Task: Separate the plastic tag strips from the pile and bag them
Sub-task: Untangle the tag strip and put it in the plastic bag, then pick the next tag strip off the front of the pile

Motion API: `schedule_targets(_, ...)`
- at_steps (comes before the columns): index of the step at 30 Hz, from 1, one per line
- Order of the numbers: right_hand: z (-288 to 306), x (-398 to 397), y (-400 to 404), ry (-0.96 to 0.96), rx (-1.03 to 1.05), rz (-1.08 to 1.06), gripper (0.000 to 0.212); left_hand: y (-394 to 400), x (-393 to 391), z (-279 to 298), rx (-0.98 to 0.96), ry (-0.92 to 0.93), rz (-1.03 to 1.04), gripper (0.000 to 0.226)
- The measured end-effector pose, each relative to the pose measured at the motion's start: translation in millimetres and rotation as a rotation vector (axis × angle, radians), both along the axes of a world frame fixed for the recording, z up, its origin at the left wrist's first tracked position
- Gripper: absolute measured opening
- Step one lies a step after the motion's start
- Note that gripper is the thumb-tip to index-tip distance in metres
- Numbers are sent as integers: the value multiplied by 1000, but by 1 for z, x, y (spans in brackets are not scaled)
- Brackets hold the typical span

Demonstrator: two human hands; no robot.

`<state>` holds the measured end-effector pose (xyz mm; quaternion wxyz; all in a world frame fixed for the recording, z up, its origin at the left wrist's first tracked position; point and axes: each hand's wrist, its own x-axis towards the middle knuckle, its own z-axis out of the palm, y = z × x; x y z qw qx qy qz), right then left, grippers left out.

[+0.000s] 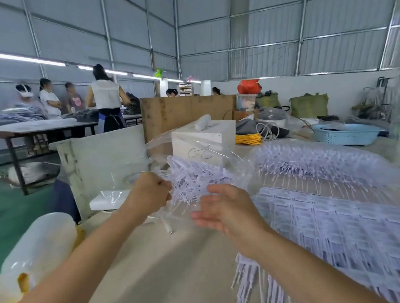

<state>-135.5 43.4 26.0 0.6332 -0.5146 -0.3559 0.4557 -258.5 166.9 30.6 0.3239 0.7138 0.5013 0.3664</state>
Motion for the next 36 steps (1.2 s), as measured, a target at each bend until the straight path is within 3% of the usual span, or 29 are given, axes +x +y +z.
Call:
schedule_targets(7,-10,29,-35,-182,17,12,24,78,59,1,-52,12,91,32)
schedule_targets(10,-11,47,-35,-207,14,-46,25,82,79,-10,-51,90,70,16)
schedule_targets(12,-13,54,-30,-200,9,-62,26,83,86,-19,-11,243,80,27)
schedule_targets(18,-24,53,-9,-197,-35,-52,29,75,93,-32,206,702,152,25)
schedule_targets(24,-20,53,-12,-187,-39,-32,25,53,86,-17,251,973,225,34)
schedule_targets(27,-14,60,-34,-222,-48,-36,21,18,82,0,395,1060,231,30)
schedule_targets(31,-10,86,-83,-279,-66,-126,13,-56,94,14,542,969,-68,33)
schedule_targets(33,-10,105,-110,-363,-80,-224,11,-95,107,18,517,796,-365,29)
schedule_targets(36,-13,145,-151,-635,-117,-459,15,-141,136,10,469,593,-807,16)
